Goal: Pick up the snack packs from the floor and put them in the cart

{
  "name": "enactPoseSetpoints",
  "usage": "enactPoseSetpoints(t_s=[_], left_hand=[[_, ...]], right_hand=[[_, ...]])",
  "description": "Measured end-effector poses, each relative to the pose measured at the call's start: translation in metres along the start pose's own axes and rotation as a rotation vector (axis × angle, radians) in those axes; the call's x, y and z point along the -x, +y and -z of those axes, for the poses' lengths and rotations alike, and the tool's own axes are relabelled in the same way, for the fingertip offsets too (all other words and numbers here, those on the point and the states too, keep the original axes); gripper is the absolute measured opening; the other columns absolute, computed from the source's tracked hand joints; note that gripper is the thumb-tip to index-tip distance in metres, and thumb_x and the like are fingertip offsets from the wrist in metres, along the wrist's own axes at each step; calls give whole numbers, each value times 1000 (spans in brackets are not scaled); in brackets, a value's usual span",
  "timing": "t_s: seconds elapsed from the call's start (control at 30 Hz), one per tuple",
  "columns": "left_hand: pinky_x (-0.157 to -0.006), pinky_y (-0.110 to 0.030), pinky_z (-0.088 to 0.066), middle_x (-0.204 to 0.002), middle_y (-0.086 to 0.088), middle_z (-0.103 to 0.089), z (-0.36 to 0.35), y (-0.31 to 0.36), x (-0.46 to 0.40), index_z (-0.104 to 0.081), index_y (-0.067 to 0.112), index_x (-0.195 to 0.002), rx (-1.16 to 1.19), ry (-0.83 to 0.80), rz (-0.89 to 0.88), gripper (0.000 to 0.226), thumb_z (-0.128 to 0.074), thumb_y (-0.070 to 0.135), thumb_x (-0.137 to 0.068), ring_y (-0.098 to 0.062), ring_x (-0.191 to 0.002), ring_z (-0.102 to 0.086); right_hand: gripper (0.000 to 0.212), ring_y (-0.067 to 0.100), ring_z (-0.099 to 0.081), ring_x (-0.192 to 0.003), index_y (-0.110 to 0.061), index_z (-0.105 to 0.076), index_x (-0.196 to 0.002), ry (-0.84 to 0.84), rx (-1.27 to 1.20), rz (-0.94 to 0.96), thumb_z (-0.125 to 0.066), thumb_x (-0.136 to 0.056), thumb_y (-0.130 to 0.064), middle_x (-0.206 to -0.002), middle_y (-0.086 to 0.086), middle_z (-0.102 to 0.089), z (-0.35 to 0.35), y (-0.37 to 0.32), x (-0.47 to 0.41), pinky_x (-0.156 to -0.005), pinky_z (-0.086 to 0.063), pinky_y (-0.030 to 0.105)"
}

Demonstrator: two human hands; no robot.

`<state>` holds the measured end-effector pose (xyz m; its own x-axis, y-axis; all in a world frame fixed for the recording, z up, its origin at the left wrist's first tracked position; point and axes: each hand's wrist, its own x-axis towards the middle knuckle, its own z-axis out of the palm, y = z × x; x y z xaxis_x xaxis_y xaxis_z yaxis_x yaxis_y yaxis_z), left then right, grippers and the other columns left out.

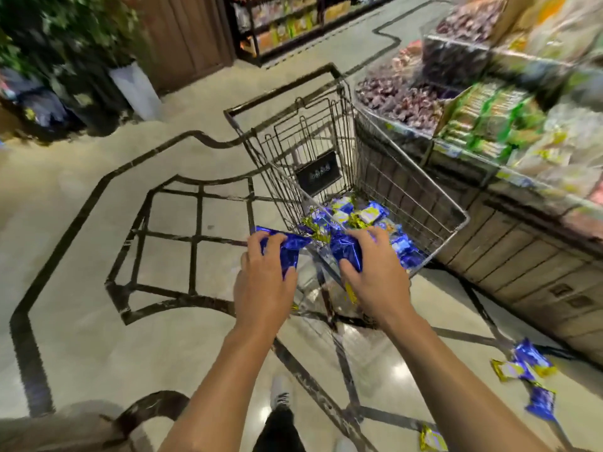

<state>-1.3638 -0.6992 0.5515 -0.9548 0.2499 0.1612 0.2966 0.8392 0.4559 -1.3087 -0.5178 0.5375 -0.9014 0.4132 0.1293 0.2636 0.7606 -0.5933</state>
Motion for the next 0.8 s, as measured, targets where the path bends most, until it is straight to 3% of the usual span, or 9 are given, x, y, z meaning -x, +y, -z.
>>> enactPoseSetpoints(t_s=[0.13,0.37,0.57,0.8], left_hand=[[-84,-47,-55,-140,6,-32,-28,-8,-86,-45,34,-131,74,-60,-74,51,-68,26,-85,-24,-116,-50],[-88,-41,-52,-142,6,-32,-61,18,-213,-46,32,-133,104,-167,-295,52,-67,29,-85,-21,-117,-49],[-81,-44,-55,-139,5,-32,-113,44,-306,-46,31,-130,127,-261,-355,51,-68,24,-85,-22,-108,-54],[-81,-42,-55,-141,3,-32,-161,64,-392,-46,31,-131,90,-318,-336,51,-69,26,-86,-22,-115,-52]], right_hand=[[45,23,-53,-113,-29,-49,-125,70,16,-114,-65,-83,-33,-132,-6,-40,-15,9,-58,-80,-52,41],[46,18,-54,-112,-29,-51,-126,174,-3,-309,-64,-82,-34,-131,-8,-42,-28,17,-153,-84,-52,42],[43,16,-56,-103,-30,-50,-126,252,-6,-446,-64,-85,-32,-128,-9,-40,-40,51,-231,-76,-54,41],[45,16,-56,-103,-33,-48,-127,205,-12,-514,-63,-85,-35,-127,-13,-38,-62,81,-317,-76,-55,42]])
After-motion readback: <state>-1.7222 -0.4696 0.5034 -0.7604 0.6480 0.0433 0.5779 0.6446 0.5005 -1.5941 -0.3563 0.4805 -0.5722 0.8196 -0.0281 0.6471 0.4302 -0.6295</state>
